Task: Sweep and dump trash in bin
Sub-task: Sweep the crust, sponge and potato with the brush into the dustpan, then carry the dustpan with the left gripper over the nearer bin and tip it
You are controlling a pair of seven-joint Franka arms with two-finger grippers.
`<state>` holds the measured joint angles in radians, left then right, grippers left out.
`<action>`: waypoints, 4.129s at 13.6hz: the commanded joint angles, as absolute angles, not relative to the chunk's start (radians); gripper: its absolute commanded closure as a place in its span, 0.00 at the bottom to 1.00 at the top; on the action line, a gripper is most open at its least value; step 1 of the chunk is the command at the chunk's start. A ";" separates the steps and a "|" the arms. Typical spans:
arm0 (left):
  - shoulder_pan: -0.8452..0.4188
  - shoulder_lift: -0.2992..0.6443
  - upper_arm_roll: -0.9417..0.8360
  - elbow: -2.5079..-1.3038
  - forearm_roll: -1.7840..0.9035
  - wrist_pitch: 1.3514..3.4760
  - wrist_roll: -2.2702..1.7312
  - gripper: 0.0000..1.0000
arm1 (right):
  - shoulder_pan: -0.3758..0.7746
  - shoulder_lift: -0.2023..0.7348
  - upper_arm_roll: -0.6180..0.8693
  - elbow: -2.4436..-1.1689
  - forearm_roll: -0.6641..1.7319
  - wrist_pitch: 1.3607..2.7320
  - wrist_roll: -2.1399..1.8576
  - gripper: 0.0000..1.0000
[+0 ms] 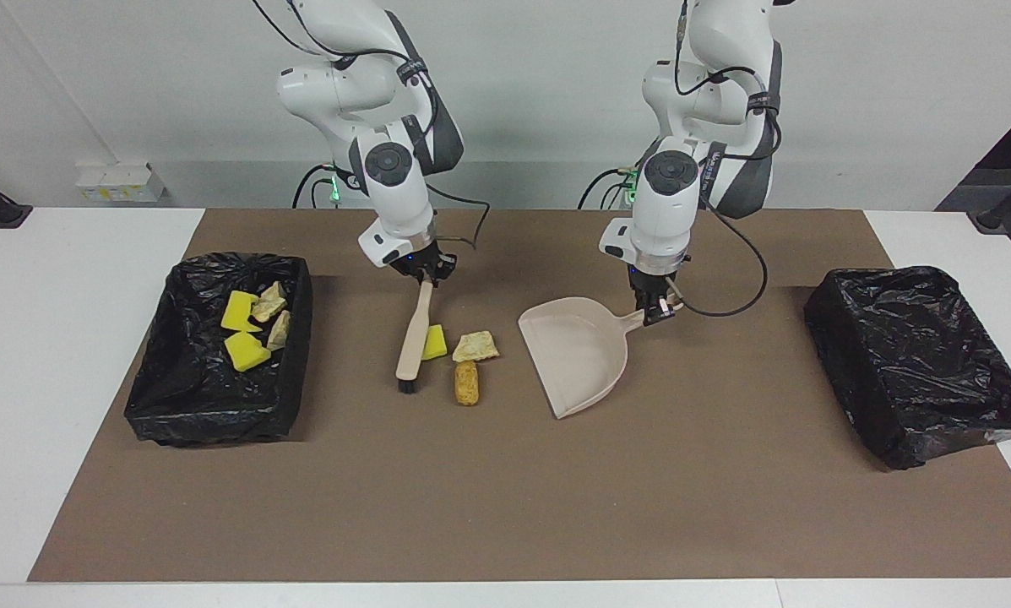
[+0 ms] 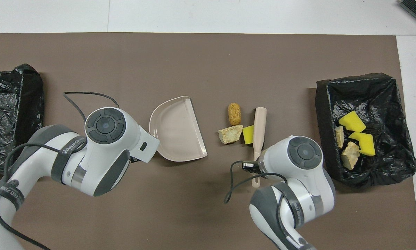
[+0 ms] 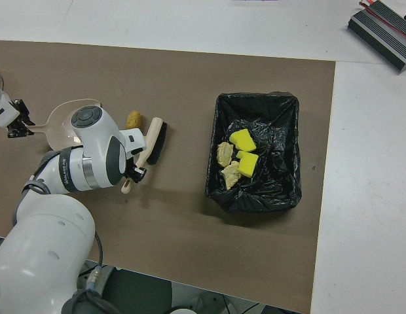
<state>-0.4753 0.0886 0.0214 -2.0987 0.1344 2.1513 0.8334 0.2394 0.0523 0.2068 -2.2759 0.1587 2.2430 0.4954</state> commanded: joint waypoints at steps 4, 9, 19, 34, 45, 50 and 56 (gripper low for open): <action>-0.491 0.077 0.029 -2.126 0.152 2.184 0.841 1.00 | 0.382 0.259 0.210 -2.026 0.236 2.227 0.558 1.00; -0.485 0.118 0.029 -2.125 0.152 2.259 0.853 1.00 | 0.520 0.210 0.241 -2.042 0.290 2.220 0.566 1.00; -0.292 0.150 0.026 -2.118 -0.164 2.359 1.308 1.00 | 0.456 -0.004 0.242 -2.040 0.291 2.062 0.489 1.00; -0.003 0.160 0.031 -1.790 -0.186 1.935 1.569 1.00 | 0.645 -0.083 0.249 -2.166 0.238 2.006 0.745 1.00; 0.417 0.245 0.040 -1.579 -0.040 1.844 2.044 1.00 | 0.845 0.080 0.250 -2.161 0.189 2.169 0.980 1.00; 0.456 0.307 0.038 -1.485 0.214 1.963 2.117 1.00 | 0.844 0.097 0.250 -2.152 0.202 2.200 0.943 1.00; 0.333 0.295 0.040 -1.522 0.706 2.033 1.812 1.00 | 0.845 0.172 0.250 -2.082 0.204 2.200 0.937 1.00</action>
<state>0.3984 0.2979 0.0286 -1.5238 0.5758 2.0472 1.9076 0.8451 0.1389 0.2503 -2.1098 0.2065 2.1834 0.9664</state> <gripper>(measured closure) 0.687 0.736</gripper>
